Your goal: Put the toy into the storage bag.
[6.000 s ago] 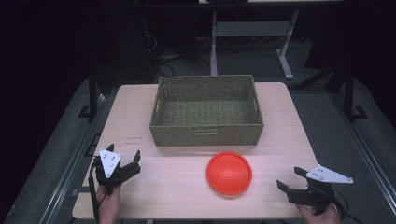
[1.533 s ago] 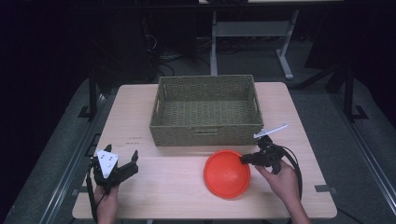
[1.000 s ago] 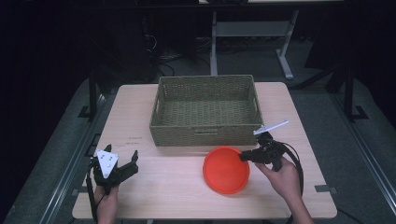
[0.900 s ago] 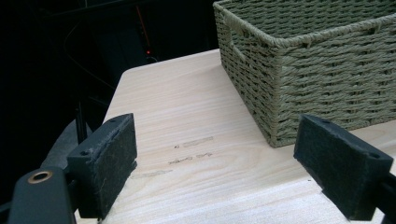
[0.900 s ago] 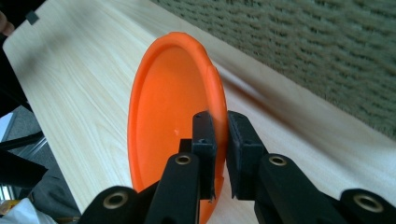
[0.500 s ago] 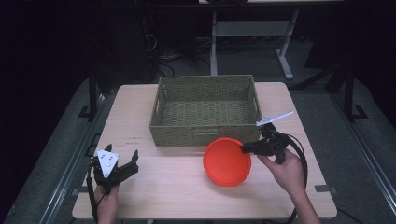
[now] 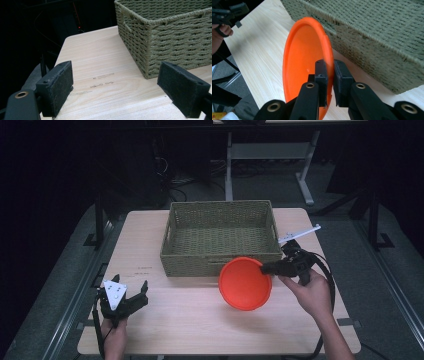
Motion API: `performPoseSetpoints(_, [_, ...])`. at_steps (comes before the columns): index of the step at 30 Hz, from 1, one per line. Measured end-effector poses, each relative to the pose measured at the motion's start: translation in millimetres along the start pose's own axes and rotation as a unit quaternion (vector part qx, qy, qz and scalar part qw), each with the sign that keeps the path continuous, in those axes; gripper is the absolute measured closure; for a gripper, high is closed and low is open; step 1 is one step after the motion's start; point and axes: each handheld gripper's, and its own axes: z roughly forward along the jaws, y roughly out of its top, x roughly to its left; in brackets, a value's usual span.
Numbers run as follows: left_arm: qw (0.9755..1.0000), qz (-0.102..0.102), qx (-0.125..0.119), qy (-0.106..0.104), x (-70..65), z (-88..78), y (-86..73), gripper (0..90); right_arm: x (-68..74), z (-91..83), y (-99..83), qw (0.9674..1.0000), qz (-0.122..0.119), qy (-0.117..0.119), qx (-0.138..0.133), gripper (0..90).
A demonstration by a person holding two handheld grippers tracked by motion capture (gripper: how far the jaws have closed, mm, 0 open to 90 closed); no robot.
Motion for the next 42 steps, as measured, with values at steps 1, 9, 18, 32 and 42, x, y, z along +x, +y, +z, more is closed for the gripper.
performPoseSetpoints(1, [1.0, -0.001, 0.0, -0.001, 0.0, 0.2, -0.1, 12.7, 0.3, -1.5, 1.3, 1.0, 0.001, -0.001, -0.001, 82.2])
performPoseSetpoints(9, [1.0, -0.004, -0.003, -0.001, -0.3, 1.0, -0.1, 12.7, 2.4, -13.9, 13.2, 1.0, -0.004, -0.005, -0.003, 82.3])
performPoseSetpoints(18, [1.0, -0.006, -0.002, -0.001, -0.2, 1.4, -0.1, 12.7, 7.2, -28.7, 32.4, 0.9999, -0.009, -0.009, -0.011, 82.3])
performPoseSetpoints(32, [1.0, -0.005, -0.002, 0.0, 1.4, 1.6, 0.1, 12.7, -1.5, -42.7, 60.9, 0.9995, -0.003, -0.013, -0.029, 82.2])
performPoseSetpoints(42, [1.0, -0.01, -0.002, -0.001, 1.7, 1.7, 0.2, 12.7, -9.7, -41.8, 83.0, 0.9994, 0.005, -0.015, -0.031, 82.2])
